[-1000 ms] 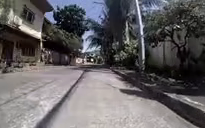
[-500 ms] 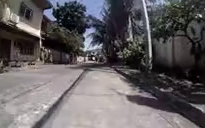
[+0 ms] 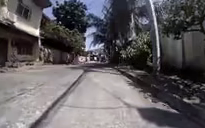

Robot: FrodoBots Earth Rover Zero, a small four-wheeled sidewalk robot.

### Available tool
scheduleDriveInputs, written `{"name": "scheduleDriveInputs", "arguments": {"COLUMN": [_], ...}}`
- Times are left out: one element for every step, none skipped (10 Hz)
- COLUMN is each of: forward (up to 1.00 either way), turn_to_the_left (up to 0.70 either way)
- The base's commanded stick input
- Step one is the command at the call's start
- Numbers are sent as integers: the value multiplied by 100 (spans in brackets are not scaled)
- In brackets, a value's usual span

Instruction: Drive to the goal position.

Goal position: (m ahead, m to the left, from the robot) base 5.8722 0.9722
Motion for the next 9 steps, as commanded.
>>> {"name": "scheduleDriveInputs", "arguments": {"forward": [100,100,100,100,100,100,100,100,100], "turn_to_the_left": [0,0,0,0,0,0,0,0,0]}}
